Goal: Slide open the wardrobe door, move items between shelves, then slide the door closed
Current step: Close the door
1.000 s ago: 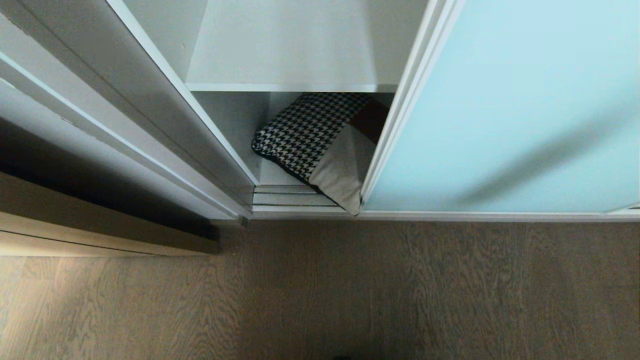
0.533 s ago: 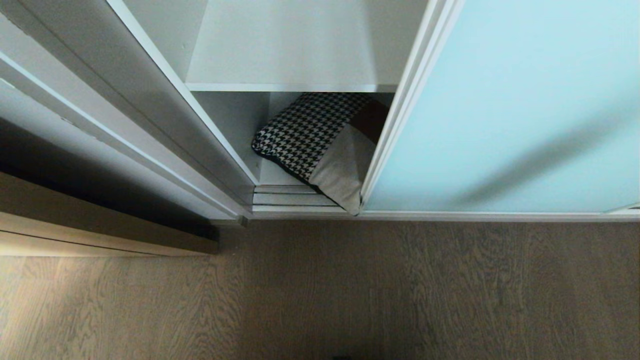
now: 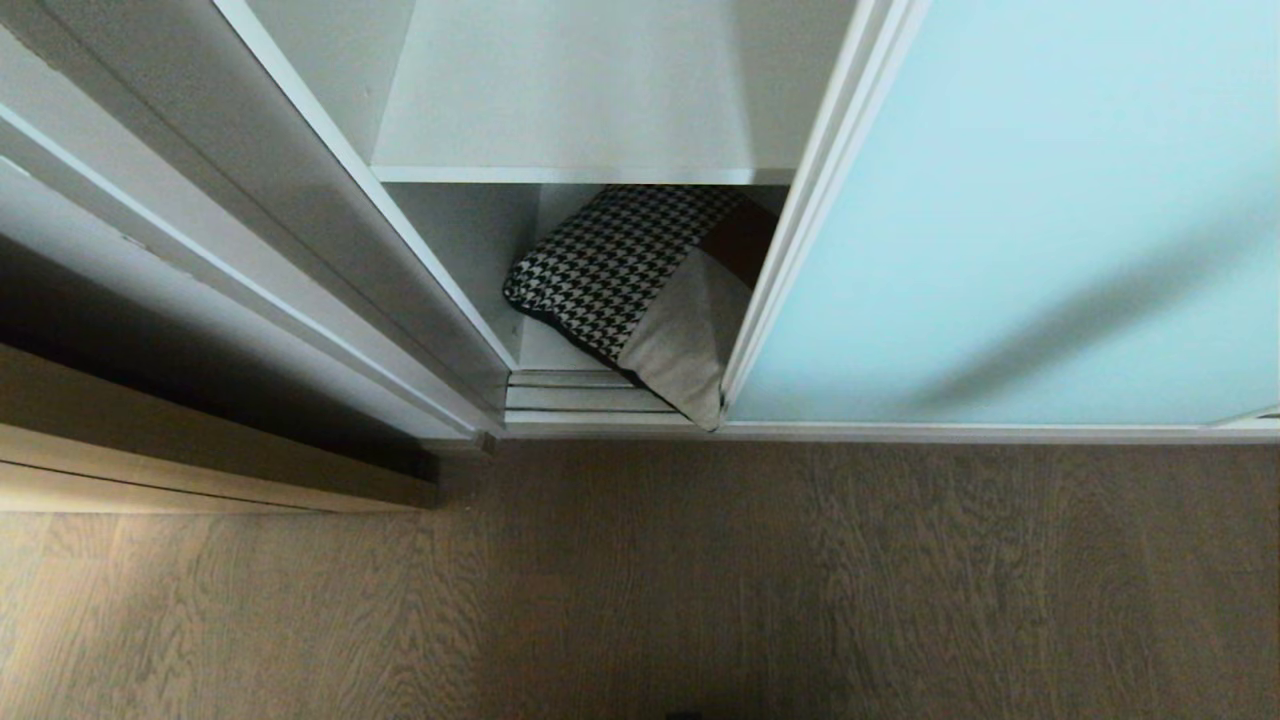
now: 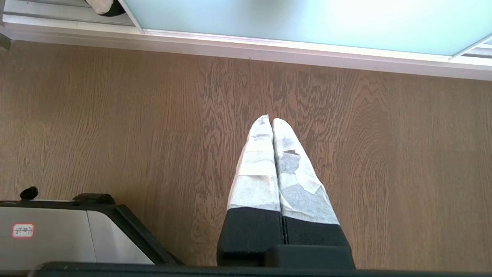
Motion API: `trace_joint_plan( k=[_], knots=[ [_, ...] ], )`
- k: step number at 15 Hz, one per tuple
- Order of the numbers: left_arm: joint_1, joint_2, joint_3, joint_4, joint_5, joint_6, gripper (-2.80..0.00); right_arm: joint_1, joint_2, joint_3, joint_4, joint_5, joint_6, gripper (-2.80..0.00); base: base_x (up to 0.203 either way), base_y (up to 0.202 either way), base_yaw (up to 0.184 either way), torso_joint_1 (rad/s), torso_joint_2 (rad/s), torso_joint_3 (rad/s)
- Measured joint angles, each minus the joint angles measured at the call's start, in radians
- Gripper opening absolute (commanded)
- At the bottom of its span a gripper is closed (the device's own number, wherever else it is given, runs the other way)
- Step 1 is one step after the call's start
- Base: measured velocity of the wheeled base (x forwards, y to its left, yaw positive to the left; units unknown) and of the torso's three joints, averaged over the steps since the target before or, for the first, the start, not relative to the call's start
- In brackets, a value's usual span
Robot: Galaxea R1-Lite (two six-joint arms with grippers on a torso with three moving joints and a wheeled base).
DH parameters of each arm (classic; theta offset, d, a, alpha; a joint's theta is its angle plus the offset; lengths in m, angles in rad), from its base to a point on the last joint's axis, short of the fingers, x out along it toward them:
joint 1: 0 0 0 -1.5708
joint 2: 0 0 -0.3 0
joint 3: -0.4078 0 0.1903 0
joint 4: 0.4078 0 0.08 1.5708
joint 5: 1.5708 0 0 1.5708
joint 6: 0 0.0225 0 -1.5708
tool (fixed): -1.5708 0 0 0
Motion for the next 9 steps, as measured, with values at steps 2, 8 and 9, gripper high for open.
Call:
trace_joint_plan(
  k=[2,8,9],
  knots=[
    [0.0,0.0,0.0,0.0,0.0,0.001,-2.8,0.0,0.0,0.0,0.0,0.0,0.0,-2.8,0.0,0.0,0.0,0.0,0.0,0.0],
    [0.001,0.004,-0.041,0.014,0.002,-0.002,-2.8,0.0,0.0,0.0,0.0,0.0,0.0,-2.8,0.0,0.0,0.0,0.0,0.0,0.0],
    [0.001,0.016,-0.109,0.02,0.0,-0.005,-2.8,0.0,0.0,0.0,0.0,0.0,0.0,-2.8,0.0,0.0,0.0,0.0,0.0,0.0]
  ],
)
